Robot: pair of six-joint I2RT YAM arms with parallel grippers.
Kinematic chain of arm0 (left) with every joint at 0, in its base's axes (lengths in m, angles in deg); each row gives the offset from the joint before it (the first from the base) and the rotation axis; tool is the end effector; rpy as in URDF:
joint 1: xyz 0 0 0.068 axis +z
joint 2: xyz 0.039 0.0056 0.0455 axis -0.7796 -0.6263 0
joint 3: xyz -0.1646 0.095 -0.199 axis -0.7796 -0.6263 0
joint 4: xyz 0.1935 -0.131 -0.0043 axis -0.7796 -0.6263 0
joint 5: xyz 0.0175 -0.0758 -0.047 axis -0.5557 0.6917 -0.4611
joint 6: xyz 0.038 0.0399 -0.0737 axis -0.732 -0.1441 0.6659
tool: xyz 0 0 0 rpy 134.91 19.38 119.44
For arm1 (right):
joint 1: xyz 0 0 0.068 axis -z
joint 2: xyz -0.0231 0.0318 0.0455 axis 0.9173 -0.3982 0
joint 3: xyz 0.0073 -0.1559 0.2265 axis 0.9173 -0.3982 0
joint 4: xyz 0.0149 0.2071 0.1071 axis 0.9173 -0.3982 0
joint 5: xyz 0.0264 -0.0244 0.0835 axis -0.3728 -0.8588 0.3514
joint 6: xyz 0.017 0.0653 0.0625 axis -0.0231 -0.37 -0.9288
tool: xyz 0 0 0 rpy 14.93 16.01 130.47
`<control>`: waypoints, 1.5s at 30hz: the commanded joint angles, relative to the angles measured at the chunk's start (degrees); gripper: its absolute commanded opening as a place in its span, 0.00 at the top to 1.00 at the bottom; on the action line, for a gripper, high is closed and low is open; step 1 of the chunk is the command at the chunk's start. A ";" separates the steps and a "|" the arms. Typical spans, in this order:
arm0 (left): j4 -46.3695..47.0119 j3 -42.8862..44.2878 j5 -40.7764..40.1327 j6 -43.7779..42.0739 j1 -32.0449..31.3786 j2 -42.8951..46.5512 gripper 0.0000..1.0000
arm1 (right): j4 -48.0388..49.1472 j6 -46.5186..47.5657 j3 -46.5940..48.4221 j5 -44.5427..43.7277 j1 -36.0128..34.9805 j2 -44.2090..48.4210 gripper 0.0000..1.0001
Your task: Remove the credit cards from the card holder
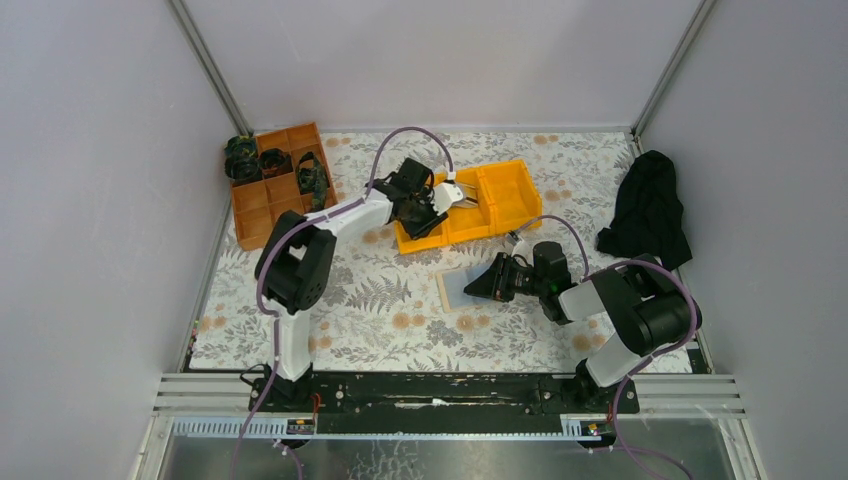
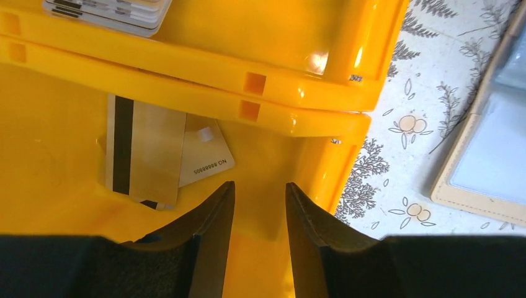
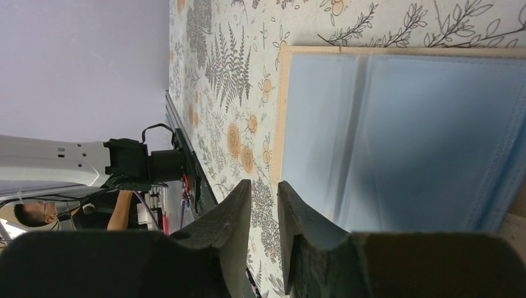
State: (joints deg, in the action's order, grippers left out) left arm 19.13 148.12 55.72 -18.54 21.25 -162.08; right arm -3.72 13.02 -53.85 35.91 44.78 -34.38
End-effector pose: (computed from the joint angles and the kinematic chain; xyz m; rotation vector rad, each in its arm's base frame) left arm 0.3590 -0.2306 0.1696 1.3640 2.1617 -0.3195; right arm 0.2293 0.1523 0.1356 -0.0733 2.1749 1.4833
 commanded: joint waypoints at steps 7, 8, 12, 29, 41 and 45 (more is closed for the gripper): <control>-0.22 3.55 -7.40 0.21 -0.43 -6.68 0.57 | 2.89 -0.14 1.52 1.21 -0.36 -0.06 0.70; -0.26 4.15 -7.83 0.22 -0.39 -7.40 0.57 | 2.84 -0.02 1.54 1.20 -0.37 -0.13 0.70; -0.26 5.87 -8.19 0.42 -0.35 -9.58 0.57 | 2.53 0.18 1.58 1.04 -0.39 -0.15 0.70; 11.24 5.04 -19.19 4.06 0.84 -10.68 0.56 | 1.62 0.83 1.99 0.88 -0.25 -1.07 0.70; 16.72 -1.62 -15.51 5.72 -0.39 1.84 0.56 | 3.61 -0.12 2.15 1.77 -0.23 -2.34 0.70; 18.36 -3.24 -16.60 8.04 -1.11 5.57 0.56 | 4.39 -0.30 1.96 2.19 -0.30 -2.35 0.70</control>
State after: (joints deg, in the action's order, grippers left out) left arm 31.53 146.29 39.19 -13.25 21.05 -161.21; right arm -2.85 12.82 -53.28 35.98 44.78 -36.79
